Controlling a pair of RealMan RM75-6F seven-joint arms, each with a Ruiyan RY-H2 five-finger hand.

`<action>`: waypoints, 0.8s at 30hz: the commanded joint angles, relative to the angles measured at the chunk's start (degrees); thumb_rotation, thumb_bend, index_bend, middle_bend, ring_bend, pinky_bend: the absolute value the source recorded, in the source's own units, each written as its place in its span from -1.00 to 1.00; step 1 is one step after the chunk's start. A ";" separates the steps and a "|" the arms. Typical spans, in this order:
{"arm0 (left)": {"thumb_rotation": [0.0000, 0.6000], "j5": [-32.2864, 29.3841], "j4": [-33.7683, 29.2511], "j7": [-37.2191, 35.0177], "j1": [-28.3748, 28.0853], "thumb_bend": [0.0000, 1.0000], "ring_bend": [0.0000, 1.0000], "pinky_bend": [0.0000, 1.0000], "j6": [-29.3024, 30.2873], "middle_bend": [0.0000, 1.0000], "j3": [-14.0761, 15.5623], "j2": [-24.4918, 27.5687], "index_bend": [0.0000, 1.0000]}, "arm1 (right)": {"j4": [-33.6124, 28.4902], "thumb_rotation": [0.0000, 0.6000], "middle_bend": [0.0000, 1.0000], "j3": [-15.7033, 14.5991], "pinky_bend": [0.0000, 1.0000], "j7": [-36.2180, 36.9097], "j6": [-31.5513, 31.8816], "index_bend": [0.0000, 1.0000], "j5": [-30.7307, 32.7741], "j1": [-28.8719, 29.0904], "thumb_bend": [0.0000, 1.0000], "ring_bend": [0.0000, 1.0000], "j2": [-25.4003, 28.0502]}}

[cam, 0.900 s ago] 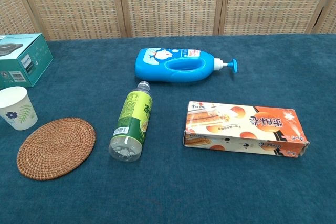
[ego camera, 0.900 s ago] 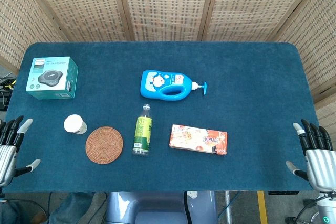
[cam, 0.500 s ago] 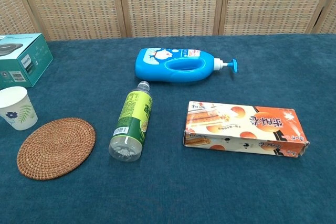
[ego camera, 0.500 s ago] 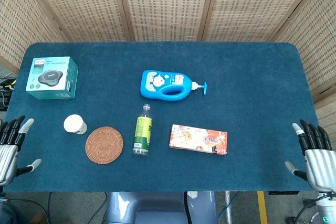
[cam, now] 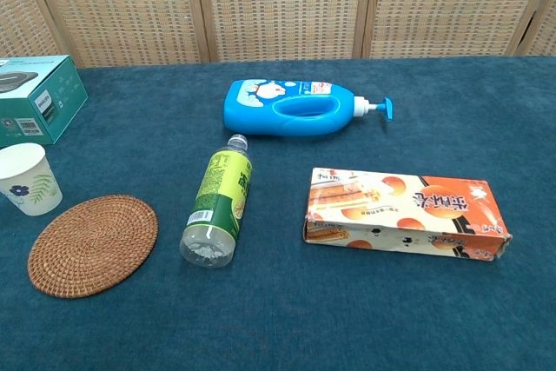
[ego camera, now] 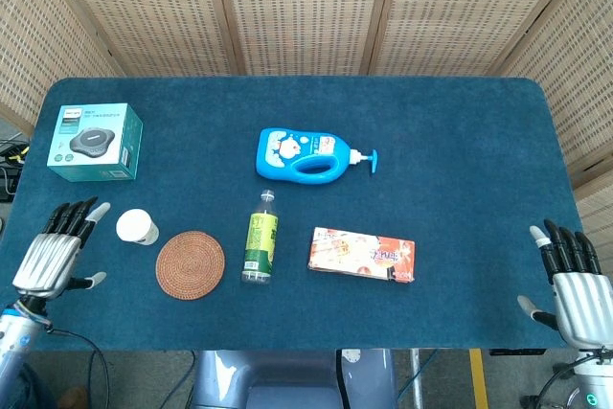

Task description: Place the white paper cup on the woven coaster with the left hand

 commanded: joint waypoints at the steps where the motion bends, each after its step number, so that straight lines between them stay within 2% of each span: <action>1: 1.00 -0.36 8.56 0.64 -5.45 -1.00 -1.00 -1.00 -6.26 -1.00 -1.07 -6.18 -1.00 | 0.08 1.00 -1.00 0.02 -1.00 -0.29 -0.15 -0.94 0.22 0.07 -1.00 -1.00 -0.16; 9: 1.00 0.38 17.44 -1.60 -10.06 -1.00 -1.00 -0.96 -11.89 -1.00 -0.72 -11.19 -1.00 | 0.46 1.00 -1.00 0.28 -1.00 -0.87 -1.01 -0.92 1.57 0.35 -1.00 -1.00 -0.49; 13: 1.00 0.04 21.18 -0.76 -11.46 -1.00 -0.95 -0.67 -12.92 -1.00 -0.91 -13.80 -1.00 | 0.71 1.00 -1.00 0.28 -1.00 -1.49 -1.58 -0.91 2.02 0.60 -1.00 -1.00 -0.81; 15: 1.00 -0.29 22.78 -1.04 -11.96 -1.00 -0.79 -0.50 -13.01 -0.91 -1.21 -15.12 -1.00 | 0.78 1.00 -1.00 0.34 -1.00 -1.69 -1.70 -0.91 2.27 0.65 -1.00 -1.00 -0.94; 17: 1.00 -0.38 24.58 -2.14 -12.43 -1.00 -0.47 -0.29 -12.75 -0.63 -1.50 -16.55 -0.94 | 0.86 1.00 -1.00 0.44 -1.00 -1.82 -1.79 -0.90 2.59 0.71 -1.00 -1.00 -1.03; 20: 1.00 -0.41 26.33 -3.14 -12.79 -1.00 -0.16 -0.16 -12.60 -0.35 -1.58 -17.61 -0.74 | 0.97 1.00 -1.00 0.55 -1.00 -1.94 -1.90 -0.90 2.94 0.76 -1.00 -1.00 -1.11; 24: 1.00 -1.12 28.53 -3.71 -13.14 -1.00 0.05 -0.06 -12.62 -0.11 -1.73 -18.76 -0.54 | 1.05 1.00 -1.00 0.57 -1.00 -2.05 -2.06 -0.90 3.18 0.84 -1.00 -1.00 -1.20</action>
